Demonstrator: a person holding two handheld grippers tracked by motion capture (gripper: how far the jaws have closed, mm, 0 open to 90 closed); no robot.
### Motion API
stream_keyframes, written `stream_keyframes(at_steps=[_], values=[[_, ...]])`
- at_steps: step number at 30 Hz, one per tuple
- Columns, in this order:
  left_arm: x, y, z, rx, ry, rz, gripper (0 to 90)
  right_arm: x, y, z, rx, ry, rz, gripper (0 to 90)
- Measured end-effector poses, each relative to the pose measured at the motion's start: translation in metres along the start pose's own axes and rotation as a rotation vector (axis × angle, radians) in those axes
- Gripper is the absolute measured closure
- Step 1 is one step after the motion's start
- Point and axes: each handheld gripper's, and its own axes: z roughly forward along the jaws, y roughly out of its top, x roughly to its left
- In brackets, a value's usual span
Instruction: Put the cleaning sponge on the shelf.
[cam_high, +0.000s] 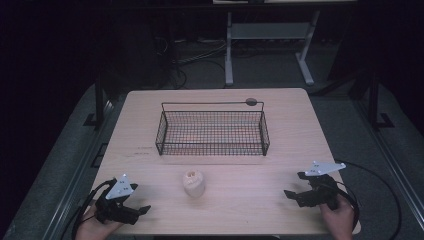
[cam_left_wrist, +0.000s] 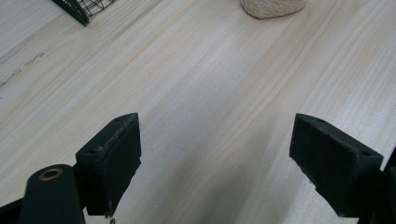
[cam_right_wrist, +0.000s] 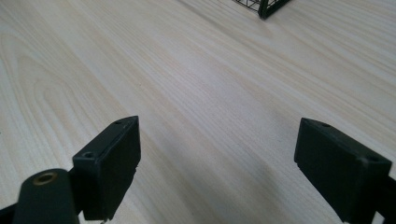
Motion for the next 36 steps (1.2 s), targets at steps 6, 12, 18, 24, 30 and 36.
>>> stream_keyframes(at_steps=[6,12,18,24,30,36], values=[[-0.002,0.005,-0.002,-0.021,-0.021,0.002,15.7,0.001,-0.001,-0.002,-0.005,-0.003,0.0,14.2],[-0.006,0.022,-0.004,-0.023,-0.036,0.046,15.7,-0.002,-0.003,-0.002,-0.006,-0.007,0.017,14.2],[-0.008,0.032,-0.003,-0.002,-0.049,0.072,15.8,-0.002,-0.003,-0.003,-0.008,-0.007,0.017,14.2],[-0.008,0.038,-0.003,0.011,-0.061,0.084,15.7,-0.002,-0.003,-0.001,-0.005,-0.002,0.017,14.2],[-0.012,0.05,-0.001,0.047,-0.076,0.129,15.7,0.0,-0.003,0.0,-0.003,0.003,0.011,14.2],[-0.015,0.065,0.001,0.056,-0.092,0.165,15.7,0.0,-0.003,0.0,-0.005,0.005,0.012,14.2]])
